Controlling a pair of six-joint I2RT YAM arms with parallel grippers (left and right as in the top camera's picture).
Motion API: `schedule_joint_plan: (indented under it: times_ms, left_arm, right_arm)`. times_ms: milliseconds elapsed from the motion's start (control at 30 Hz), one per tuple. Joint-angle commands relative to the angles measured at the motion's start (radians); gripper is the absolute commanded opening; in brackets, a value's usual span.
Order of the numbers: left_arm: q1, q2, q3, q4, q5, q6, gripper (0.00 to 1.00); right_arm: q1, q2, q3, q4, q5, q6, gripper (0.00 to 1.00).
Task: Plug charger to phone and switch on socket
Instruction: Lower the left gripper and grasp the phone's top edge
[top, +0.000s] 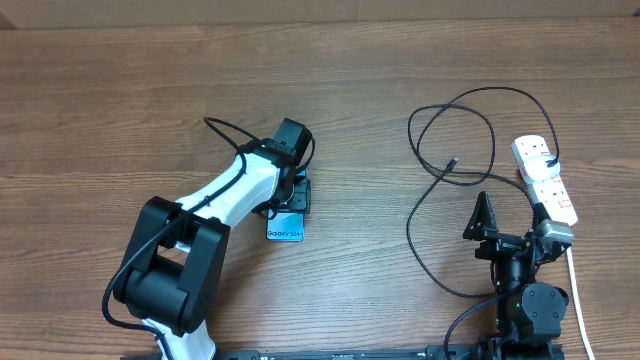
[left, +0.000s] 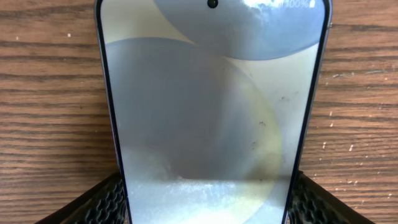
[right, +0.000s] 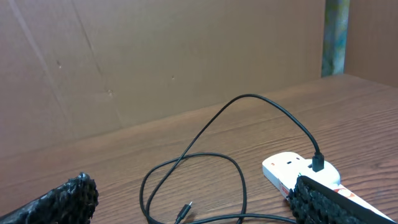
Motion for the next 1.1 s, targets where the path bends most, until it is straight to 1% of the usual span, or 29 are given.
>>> schedule_joint_plan:
  times_ms: [0,167,400,733,1067]
  left_arm:
    - [0.005,0.101,-0.038,-0.016,0.069,-0.010,0.68]
    - [0.005,0.101,0.005,-0.056,0.069,-0.010,0.68]
    - [0.005,0.101,0.106,-0.171,0.062,-0.007,0.66]
    - [0.006,0.101,0.224,-0.238,0.062,-0.006,0.67]
    - [0.006,0.101,0.280,-0.298,0.062,-0.007,0.66]
  right_arm:
    - [-0.003,-0.012,-0.011,0.004,-0.005,-0.005,1.00]
    - [-0.003,-0.012,-0.011,0.004,-0.005,-0.005,1.00]
    - [-0.003,-0.012,-0.011,0.004,-0.005,-0.005,1.00]
    - [-0.003,-0.012,-0.011,0.004,-0.005,-0.005,1.00]
    - [-0.003,-0.012,-0.011,0.004,-0.005,-0.005,1.00]
